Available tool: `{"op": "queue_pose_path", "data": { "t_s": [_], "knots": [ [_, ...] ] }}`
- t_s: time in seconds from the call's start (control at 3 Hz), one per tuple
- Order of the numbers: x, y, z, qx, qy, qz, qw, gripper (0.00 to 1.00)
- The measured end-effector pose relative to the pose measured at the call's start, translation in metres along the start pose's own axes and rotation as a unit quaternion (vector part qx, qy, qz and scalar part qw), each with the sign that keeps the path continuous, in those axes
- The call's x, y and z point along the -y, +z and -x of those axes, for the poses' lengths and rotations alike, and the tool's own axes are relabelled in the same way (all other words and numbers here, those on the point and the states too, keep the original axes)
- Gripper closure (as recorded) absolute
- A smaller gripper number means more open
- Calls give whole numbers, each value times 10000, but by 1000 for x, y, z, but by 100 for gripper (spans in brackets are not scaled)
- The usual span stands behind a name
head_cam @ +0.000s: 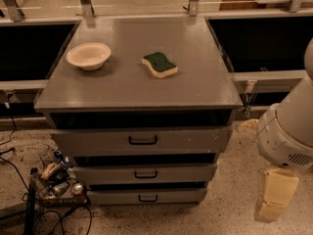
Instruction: Open bottom drawer
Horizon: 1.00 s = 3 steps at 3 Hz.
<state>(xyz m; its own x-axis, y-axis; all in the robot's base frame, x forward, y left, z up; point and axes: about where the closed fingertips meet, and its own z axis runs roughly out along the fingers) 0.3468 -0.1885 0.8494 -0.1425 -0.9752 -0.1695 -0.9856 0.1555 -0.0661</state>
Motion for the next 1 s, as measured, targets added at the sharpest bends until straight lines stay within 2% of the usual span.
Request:
{"op": "queue_pose_path", "data": {
  "t_s": [0.67, 1.0],
  "knots": [
    [4, 66, 1, 536, 299, 403, 9973, 0],
    [0, 97, 0, 663, 391, 645, 9949, 0]
  ]
}}
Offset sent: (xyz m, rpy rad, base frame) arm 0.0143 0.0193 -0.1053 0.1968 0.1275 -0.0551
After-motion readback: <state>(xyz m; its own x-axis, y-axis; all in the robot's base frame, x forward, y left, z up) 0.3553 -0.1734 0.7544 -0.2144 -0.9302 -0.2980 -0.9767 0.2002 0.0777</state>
